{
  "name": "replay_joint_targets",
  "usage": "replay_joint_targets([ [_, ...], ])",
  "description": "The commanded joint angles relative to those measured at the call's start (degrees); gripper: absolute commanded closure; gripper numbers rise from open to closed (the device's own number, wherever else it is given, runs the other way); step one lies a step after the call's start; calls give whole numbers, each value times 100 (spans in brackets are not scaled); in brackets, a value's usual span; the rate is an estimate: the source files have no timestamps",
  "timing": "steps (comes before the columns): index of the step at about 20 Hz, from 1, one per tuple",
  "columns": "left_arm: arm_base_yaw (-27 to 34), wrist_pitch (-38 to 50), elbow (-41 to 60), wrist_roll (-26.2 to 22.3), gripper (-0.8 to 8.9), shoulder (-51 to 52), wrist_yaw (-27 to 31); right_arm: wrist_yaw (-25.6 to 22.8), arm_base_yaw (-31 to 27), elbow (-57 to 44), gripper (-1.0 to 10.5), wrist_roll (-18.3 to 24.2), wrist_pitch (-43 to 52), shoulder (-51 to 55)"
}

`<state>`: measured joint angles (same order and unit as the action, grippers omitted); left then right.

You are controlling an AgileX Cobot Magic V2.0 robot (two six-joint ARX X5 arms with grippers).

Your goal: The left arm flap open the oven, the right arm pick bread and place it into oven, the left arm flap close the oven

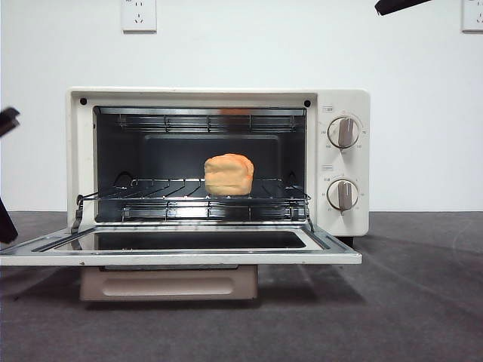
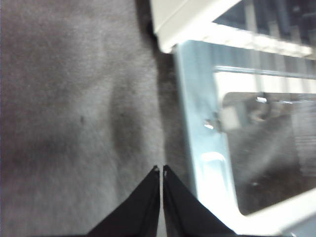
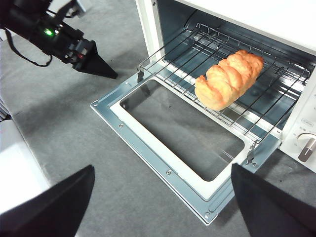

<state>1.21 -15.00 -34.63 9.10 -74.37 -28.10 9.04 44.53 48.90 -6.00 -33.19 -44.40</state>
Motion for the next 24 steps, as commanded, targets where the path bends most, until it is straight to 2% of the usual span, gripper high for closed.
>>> replay_joint_targets([
  [1,-20,264,-2,-83,799,-297,-46,0,39,57,519,2,61,-46],
  [5,-70,461,-2,-68,799,-688,-330,-2,39,57,519,2,61,-46],
  [9,-114,566,-2,-63,799,-914,-382,-2,39,57,519,-4,59,-46],
  [19,-122,605,-2,-24,799,-1108,-1189,-2,39,57,519,-63,59,-46],
  [24,-63,1047,-4,404,799,-1108,-1626,-2,39,57,519,-66,59,-44],
])
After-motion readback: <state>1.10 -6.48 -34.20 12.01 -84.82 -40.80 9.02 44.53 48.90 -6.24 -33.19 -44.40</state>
